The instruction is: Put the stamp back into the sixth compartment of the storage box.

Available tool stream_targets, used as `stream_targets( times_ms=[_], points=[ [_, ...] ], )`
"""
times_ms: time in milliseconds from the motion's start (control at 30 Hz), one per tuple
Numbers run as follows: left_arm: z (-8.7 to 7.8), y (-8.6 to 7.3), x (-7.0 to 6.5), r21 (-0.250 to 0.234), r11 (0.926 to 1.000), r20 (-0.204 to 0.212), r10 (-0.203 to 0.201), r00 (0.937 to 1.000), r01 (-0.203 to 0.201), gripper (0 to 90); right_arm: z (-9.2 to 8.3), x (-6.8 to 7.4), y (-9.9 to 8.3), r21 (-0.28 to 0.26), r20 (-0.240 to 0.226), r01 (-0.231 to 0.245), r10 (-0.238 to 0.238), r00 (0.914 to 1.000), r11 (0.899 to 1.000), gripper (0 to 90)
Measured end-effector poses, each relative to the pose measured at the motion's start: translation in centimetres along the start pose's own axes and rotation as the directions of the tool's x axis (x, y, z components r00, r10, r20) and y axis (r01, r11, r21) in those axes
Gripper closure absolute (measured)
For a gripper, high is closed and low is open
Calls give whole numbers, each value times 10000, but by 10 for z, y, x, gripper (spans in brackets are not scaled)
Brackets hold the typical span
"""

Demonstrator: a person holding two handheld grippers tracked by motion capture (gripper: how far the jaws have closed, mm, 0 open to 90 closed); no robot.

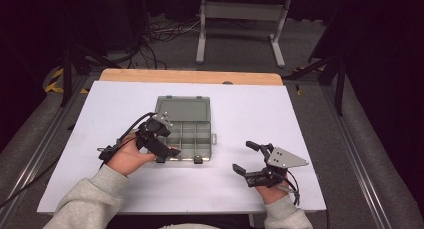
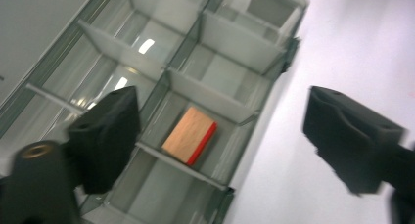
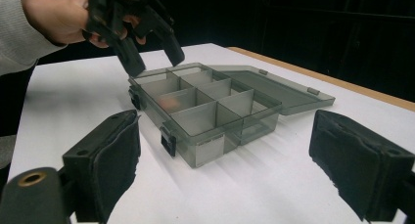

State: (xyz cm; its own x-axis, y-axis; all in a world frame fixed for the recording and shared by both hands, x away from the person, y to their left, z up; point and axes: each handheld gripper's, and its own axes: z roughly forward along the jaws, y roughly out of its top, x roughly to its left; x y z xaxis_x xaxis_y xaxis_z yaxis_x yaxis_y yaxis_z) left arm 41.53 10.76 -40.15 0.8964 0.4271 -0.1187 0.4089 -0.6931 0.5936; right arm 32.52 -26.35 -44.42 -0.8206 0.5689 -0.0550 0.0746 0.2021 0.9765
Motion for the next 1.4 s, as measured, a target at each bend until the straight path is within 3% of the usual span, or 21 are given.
stream_targets(
  times_ms=[167, 467, 733, 867, 1000, 1400],
  points=[
    [-11, 0, -8, -473, 9987, -111, 172, 9998, -177, 44, 0, 0, 0, 8, 7, -12, 12, 10000, 10000, 123],
    [-28, -5, -21, -1034, 9932, -520, 487, 9975, -539, 21, 0, 0, 0, 5, 2, -28, 28, 10000, 10000, 123],
    [-40, -10, -33, -1593, 9839, -1024, 647, 9926, -806, 14, 1, 0, 0, 26, -16, -6, 6, 10000, 10000, 122],
    [-45, -13, -37, -1986, 9770, -1081, 572, 9925, -780, 10, 0, 0, 0, 10, -18, -25, 25, 10000, 10000, 122],
    [-52, -22, -37, -2603, 9628, -1113, 446, 9928, -724, 7, 0, 0, 0, 19, -27, -3, 3, 10000, 10000, 122],
    [-65, -54, -41, -4176, 9074, -1151, -3, 9934, -481, 7, 1, 0, 0, 29, -38, -2, 2, 10000, 10000, 121]
  ],
)
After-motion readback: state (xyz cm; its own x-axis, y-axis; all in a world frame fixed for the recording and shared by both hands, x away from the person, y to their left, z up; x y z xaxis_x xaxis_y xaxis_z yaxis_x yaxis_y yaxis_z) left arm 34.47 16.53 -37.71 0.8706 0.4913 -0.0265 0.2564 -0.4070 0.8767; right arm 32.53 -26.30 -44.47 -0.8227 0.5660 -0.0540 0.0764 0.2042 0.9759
